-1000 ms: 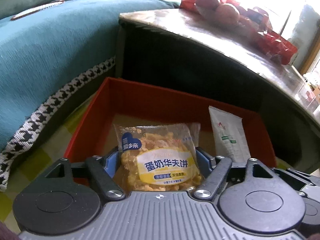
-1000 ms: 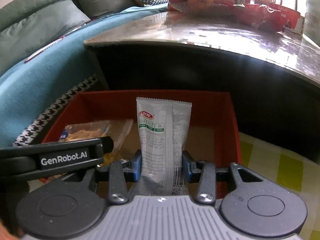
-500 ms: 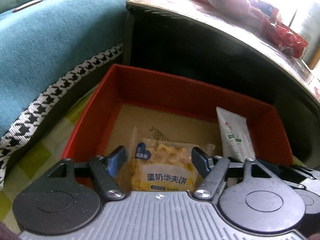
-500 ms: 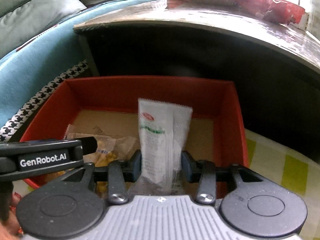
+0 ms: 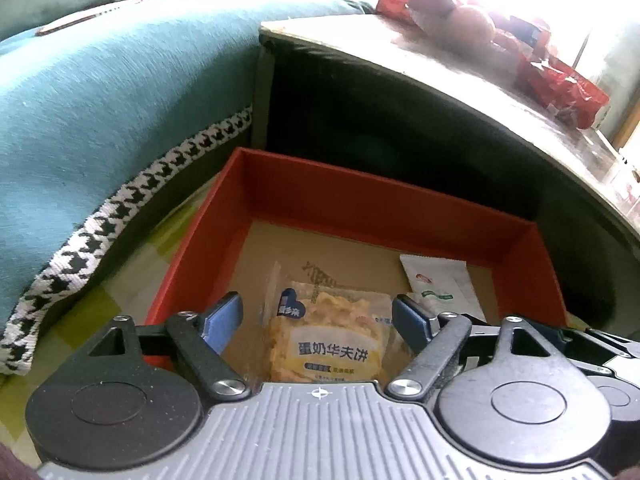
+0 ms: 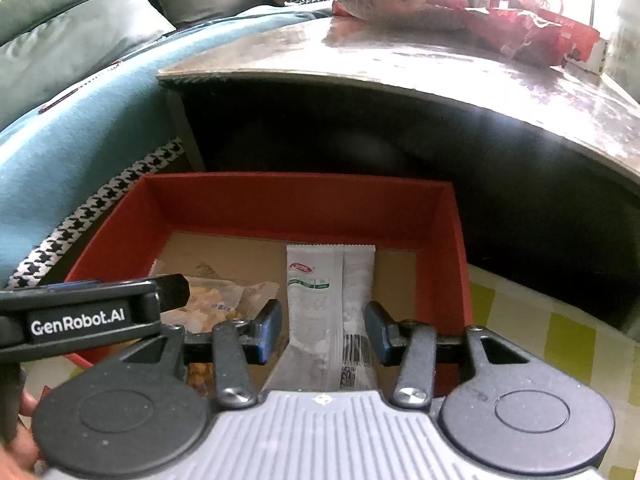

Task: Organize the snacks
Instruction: 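Open the left tool releasing the waffle pack while the right tool releases the sachet in the box, then grasp the gold foil packet with the right tool while the left tool moves to the blue pouch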

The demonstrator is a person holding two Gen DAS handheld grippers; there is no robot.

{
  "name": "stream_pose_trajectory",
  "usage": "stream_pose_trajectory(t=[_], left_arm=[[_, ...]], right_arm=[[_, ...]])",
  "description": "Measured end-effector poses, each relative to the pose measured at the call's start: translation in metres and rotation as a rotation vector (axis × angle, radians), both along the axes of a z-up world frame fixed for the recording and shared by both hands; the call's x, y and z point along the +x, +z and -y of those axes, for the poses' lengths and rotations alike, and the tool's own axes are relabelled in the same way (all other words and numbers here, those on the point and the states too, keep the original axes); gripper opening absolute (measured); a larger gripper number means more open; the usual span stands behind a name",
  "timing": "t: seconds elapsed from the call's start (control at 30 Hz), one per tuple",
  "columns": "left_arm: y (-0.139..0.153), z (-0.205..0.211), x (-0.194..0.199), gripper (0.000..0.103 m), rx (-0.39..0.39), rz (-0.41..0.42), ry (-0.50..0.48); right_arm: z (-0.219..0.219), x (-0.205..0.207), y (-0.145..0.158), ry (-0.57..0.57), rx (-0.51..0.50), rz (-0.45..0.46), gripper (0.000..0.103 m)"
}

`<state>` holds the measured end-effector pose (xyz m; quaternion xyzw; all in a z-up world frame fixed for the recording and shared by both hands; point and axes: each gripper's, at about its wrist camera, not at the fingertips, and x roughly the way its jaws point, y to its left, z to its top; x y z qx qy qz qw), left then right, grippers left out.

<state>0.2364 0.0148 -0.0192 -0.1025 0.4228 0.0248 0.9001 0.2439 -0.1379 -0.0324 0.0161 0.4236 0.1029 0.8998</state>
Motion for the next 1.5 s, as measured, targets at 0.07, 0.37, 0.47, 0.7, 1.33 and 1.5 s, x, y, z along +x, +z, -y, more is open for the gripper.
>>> stream_pose_trajectory(t=[0.07, 0.37, 0.47, 0.7, 1.33, 1.5], left_arm=[[0.004, 0.0, -0.004, 0.087, 0.003, 0.008, -0.002], [0.02, 0.005, -0.031, 0.09, 0.046, 0.045, -0.011], [0.021, 0.005, -0.042, 0.09, 0.047, 0.037, -0.017], [0.016, 0.011, -0.07, 0.09, 0.064, -0.007, -0.056], [-0.003, 0.021, -0.144, 0.09, 0.067, -0.112, -0.132], [-0.009, 0.018, -0.153, 0.09, 0.06, -0.141, -0.129]], right_arm=[[0.001, -0.003, 0.004, 0.002, 0.003, 0.001, 0.048], [0.006, -0.027, 0.017, 0.015, -0.011, 0.005, 0.049], [0.011, -0.038, 0.019, 0.003, -0.012, -0.002, 0.049], [0.022, -0.069, 0.027, 0.007, -0.017, -0.011, 0.049], [0.03, -0.15, 0.024, 0.06, -0.071, -0.118, 0.054], [0.04, -0.157, 0.018, 0.037, -0.071, -0.15, 0.055]])
